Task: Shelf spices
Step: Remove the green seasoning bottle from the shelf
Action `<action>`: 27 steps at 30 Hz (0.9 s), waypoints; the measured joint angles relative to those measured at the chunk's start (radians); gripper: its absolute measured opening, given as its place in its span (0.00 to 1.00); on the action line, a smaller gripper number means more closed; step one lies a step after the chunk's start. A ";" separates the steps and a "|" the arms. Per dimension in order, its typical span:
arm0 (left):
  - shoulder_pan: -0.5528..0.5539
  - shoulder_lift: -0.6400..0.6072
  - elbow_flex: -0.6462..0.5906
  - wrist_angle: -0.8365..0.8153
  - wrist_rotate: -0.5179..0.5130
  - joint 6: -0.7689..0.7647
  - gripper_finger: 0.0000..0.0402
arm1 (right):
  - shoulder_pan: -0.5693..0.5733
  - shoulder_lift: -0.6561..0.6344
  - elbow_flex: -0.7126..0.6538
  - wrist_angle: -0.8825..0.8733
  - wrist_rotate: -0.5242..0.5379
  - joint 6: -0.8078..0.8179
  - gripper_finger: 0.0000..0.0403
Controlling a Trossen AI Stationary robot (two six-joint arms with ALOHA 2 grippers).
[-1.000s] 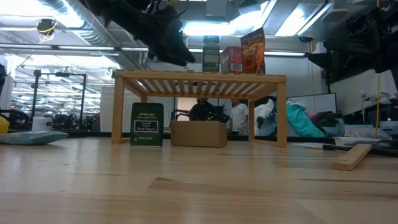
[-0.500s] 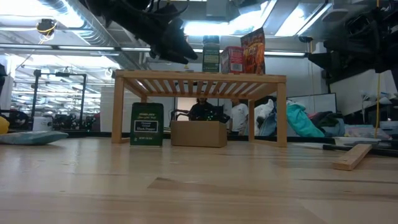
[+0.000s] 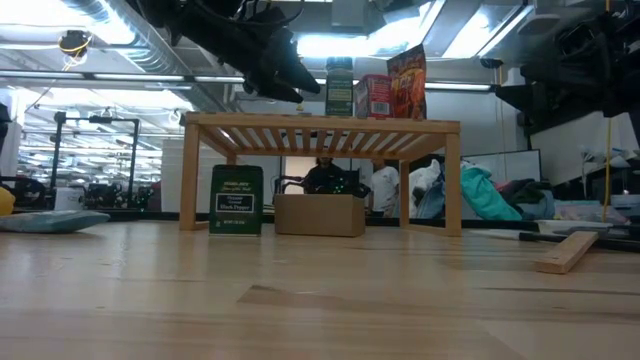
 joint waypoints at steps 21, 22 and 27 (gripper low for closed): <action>0.028 0.041 0.000 0.088 0.085 0.050 0.99 | 0.000 0.000 0.000 0.000 0.000 0.000 0.62; 0.028 0.049 0.000 0.099 0.085 0.054 0.99 | 0.000 0.000 0.000 0.000 0.000 0.000 0.62; 0.031 0.078 0.000 0.141 0.095 0.058 0.99 | 0.000 0.000 0.000 0.000 0.000 0.000 0.62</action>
